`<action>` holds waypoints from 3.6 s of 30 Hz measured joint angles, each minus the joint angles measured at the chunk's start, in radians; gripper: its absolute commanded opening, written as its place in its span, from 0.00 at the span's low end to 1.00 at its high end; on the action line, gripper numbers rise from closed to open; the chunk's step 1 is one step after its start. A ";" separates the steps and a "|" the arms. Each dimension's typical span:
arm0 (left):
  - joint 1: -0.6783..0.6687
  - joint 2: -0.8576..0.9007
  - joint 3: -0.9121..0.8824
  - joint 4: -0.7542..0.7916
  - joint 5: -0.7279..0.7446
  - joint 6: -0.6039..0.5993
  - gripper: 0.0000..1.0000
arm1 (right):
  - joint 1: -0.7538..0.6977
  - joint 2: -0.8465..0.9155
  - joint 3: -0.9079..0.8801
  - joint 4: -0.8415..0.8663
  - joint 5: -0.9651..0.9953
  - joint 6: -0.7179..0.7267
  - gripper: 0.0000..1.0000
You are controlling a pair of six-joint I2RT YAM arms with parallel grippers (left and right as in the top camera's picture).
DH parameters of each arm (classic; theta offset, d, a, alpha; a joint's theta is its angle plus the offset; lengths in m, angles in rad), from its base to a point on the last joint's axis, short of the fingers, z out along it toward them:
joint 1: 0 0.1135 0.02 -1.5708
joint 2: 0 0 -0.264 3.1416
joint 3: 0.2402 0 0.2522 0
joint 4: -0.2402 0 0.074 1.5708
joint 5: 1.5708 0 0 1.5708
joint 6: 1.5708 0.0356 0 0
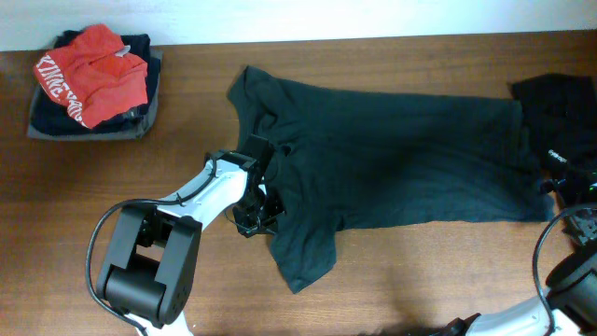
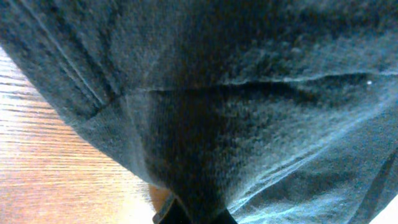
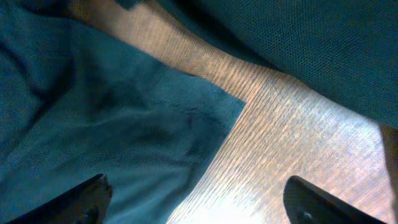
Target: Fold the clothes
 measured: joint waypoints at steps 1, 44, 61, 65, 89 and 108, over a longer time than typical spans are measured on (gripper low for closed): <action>0.000 0.000 0.000 -0.001 0.002 0.000 0.01 | 0.000 0.018 -0.001 0.004 0.000 -0.003 0.86; 0.004 0.000 0.000 -0.022 0.011 0.000 0.01 | 0.000 0.090 -0.085 0.155 0.081 0.052 0.61; 0.028 0.000 0.000 -0.023 0.035 0.003 0.01 | 0.017 0.089 -0.089 0.182 0.092 0.058 0.53; 0.028 0.000 0.000 -0.023 0.036 0.003 0.01 | 0.056 0.089 -0.090 0.194 0.121 0.058 0.53; 0.028 0.000 0.006 -0.056 0.082 0.080 0.01 | 0.104 0.122 -0.050 0.154 0.166 0.086 0.12; 0.028 0.001 0.243 -0.256 0.024 0.219 0.01 | 0.104 0.200 0.131 -0.131 0.078 0.108 0.04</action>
